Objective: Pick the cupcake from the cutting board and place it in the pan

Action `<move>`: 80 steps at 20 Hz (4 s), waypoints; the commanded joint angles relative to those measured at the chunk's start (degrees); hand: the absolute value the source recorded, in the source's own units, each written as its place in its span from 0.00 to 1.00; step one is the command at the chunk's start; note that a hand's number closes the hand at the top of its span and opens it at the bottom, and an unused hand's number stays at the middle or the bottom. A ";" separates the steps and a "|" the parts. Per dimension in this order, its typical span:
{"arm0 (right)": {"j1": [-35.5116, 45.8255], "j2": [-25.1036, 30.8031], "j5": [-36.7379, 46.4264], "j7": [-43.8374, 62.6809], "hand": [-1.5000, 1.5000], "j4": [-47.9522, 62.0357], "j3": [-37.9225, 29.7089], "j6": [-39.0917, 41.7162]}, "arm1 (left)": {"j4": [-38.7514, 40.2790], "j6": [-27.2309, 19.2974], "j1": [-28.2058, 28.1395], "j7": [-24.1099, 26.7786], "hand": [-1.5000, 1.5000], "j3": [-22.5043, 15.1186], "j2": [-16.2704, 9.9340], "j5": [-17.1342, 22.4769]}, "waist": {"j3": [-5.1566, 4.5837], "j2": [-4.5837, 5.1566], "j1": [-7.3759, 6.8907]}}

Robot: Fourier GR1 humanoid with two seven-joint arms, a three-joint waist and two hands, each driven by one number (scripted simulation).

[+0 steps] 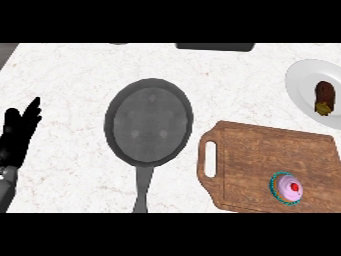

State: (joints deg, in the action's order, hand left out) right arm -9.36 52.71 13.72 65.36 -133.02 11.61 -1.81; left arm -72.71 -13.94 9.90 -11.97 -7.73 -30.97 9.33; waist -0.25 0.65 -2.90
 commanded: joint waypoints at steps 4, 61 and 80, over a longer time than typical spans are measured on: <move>9.56 -6.15 5.47 15.89 0.00 3.52 11.68 3.25 | 0.08 -1.45 -0.05 -0.77 0.50 0.24 1.69 -1.52 | 0.09 -0.41 1.16; 24.26 -11.31 20.56 -47.66 1.00 34.09 15.80 21.62 | -1.64 5.24 -1.06 -1.22 0.50 8.12 5.30 -6.85 | 0.45 0.21 0.17; 42.42 -26.19 13.36 -68.79 1.00 42.52 1.85 13.00 | -0.29 3.85 -1.27 -1.77 0.50 8.78 7.98 -11.46 | 0.24 -0.60 2.58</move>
State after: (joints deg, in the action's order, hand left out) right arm 28.95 30.86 27.59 -5.67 -91.86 14.11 8.89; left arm -74.17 -8.38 7.81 -13.89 1.80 -24.75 0.60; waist 0.01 0.06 -0.55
